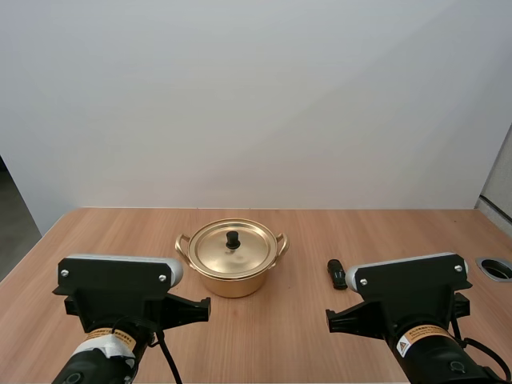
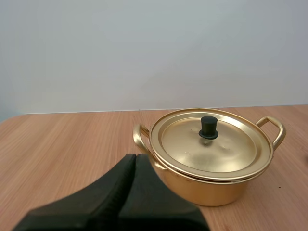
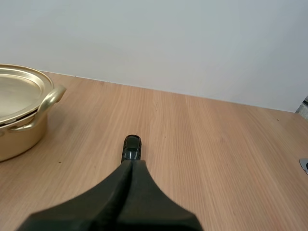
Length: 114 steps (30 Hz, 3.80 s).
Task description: Open the pot, put the car inside, and close it
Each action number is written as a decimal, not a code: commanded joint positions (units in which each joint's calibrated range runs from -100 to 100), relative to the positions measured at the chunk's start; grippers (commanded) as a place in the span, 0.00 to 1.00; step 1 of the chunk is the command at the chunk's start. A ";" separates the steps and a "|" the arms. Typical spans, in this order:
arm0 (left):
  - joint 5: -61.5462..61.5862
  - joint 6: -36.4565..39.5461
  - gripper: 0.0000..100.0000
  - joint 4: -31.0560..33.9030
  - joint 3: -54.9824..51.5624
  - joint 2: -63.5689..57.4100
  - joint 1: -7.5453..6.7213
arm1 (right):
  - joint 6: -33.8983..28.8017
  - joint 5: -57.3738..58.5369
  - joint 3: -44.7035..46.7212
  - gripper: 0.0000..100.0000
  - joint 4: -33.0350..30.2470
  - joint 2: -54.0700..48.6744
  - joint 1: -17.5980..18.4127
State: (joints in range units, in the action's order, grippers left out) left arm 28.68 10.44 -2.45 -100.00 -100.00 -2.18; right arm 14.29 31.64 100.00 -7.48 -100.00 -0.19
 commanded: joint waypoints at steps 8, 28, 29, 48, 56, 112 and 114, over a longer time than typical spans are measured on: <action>-0.02 -0.04 0.00 0.03 0.00 0.00 -0.02 | -0.07 0.04 0.00 0.00 0.01 0.00 0.01; 0.10 -8.19 0.00 2.45 2.50 0.00 -0.02 | -0.07 -5.43 -2.32 0.00 -10.46 0.00 0.01; 1.69 -8.19 0.00 2.45 4.40 0.00 -0.02 | -0.07 -3.55 -4.34 0.00 -10.32 0.65 0.01; 10.32 -2.55 0.00 2.08 29.40 33.75 -0.02 | -4.85 12.29 -30.63 0.00 -10.70 23.17 -0.32; 15.33 -23.57 0.00 -6.39 33.74 41.34 -0.09 | -3.91 12.78 -30.84 0.00 -8.18 32.95 0.11; 31.20 -39.56 0.71 -20.98 60.75 93.11 -4.41 | 5.39 -0.71 -40.34 0.84 -2.19 73.30 0.46; 31.58 -39.31 0.71 -20.89 60.75 93.15 -4.41 | 5.39 -0.91 -40.34 0.84 -2.19 73.30 0.46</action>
State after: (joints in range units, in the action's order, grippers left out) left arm 60.29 -29.04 -23.34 -39.22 -6.89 -6.55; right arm 19.63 30.87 59.69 -9.72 -26.76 0.20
